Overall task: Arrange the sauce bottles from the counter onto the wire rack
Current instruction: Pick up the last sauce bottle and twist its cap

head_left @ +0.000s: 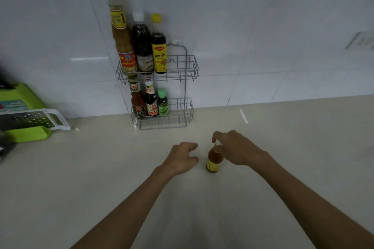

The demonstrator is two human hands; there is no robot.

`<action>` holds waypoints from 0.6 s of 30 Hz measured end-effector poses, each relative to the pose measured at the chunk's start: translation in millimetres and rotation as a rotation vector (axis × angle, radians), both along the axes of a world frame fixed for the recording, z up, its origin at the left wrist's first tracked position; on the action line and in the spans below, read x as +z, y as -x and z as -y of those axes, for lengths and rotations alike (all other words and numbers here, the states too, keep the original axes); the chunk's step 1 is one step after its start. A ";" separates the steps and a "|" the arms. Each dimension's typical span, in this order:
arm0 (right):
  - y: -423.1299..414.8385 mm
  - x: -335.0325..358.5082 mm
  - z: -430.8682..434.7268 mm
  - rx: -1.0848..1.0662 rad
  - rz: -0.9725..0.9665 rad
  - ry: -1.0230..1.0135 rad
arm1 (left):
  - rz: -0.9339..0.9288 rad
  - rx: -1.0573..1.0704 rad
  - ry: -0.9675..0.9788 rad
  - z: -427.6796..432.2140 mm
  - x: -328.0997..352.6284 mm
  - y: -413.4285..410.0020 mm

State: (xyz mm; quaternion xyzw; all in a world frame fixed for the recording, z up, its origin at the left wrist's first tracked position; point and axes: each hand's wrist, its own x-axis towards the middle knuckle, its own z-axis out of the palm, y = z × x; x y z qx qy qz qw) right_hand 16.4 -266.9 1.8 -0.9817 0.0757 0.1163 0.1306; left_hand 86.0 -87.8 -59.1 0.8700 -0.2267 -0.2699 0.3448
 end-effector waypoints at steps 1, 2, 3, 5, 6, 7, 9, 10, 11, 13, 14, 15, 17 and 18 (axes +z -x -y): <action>1.8 0.7 -1.5 0.010 0.010 -0.016 | -0.003 -0.016 0.005 0.9 2.3 6.7; 3.7 3.5 -4.1 0.017 0.029 -0.046 | -0.005 -0.032 0.017 1.7 4.7 13.3; 5.0 8.2 -6.5 0.025 0.060 -0.084 | -0.007 -0.049 0.042 3.3 7.4 18.6; 7.6 23.5 -15.1 0.035 0.134 -0.195 | -0.027 -0.035 0.124 3.2 14.4 30.5; 8.0 33.3 -19.6 0.033 0.168 -0.265 | -0.045 0.004 0.173 2.9 19.3 34.0; 8.5 42.2 -24.5 0.035 0.195 -0.326 | -0.058 0.053 0.221 0.9 25.0 37.4; 8.3 58.2 -35.4 0.072 0.285 -0.321 | -0.058 0.122 0.290 -5.0 38.4 38.3; 7.3 64.5 -40.1 0.120 0.366 -0.235 | -0.054 0.130 0.310 -9.0 44.9 36.5; 4.7 68.8 -43.0 0.176 0.466 -0.117 | -0.056 0.117 0.326 -13.0 52.3 34.3; -1.9 79.3 -46.4 0.289 0.645 0.105 | -0.084 0.055 0.351 -20.8 69.1 29.7; -5.1 85.1 -46.4 0.336 0.700 0.174 | -0.092 0.029 0.358 -23.6 76.7 27.8; -9.0 89.4 -45.3 0.367 0.750 0.224 | -0.068 0.018 0.351 -25.4 83.8 26.8; -15.6 94.9 -45.7 0.307 0.834 0.289 | 0.068 0.089 0.316 -24.9 93.2 26.6; -16.9 97.1 -48.9 0.220 0.843 0.338 | 0.171 0.163 0.296 -22.8 94.8 27.3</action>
